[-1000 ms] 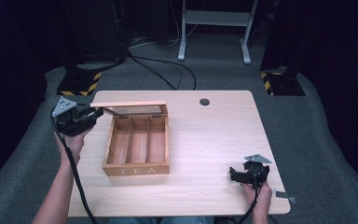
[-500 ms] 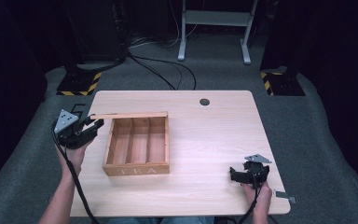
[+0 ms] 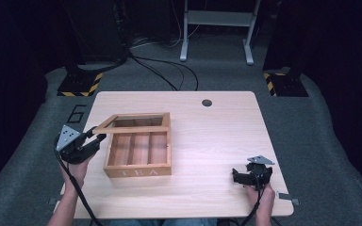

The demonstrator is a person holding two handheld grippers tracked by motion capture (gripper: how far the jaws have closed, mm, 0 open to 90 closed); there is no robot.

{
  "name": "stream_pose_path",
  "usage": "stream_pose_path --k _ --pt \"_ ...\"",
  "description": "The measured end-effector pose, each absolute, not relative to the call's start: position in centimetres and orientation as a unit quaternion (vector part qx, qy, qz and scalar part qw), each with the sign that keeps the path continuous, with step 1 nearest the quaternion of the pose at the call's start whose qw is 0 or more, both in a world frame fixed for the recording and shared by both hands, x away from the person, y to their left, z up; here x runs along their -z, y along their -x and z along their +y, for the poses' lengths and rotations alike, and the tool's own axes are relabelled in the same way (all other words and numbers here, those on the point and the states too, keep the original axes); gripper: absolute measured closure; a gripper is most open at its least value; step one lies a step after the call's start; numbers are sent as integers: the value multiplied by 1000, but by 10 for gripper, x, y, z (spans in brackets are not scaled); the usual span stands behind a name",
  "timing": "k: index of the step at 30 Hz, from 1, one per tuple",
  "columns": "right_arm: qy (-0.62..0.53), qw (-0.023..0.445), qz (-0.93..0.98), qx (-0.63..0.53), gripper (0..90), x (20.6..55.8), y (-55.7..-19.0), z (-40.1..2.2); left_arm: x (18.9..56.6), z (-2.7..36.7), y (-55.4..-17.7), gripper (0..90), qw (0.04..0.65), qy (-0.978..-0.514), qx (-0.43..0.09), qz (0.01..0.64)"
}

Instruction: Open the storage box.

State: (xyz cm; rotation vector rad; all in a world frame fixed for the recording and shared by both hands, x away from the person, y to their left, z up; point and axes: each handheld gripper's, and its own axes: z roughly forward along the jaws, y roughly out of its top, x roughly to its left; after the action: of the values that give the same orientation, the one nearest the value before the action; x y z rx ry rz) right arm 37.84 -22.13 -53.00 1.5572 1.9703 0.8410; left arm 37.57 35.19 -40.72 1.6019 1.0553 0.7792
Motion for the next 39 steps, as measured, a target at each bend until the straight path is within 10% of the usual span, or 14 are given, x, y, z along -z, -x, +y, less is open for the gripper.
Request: stream_pose_path --k 39 --pt "-570 244 721 -309 13 530 -378 -221 489 356 -363 360 481 -723 -222 443"
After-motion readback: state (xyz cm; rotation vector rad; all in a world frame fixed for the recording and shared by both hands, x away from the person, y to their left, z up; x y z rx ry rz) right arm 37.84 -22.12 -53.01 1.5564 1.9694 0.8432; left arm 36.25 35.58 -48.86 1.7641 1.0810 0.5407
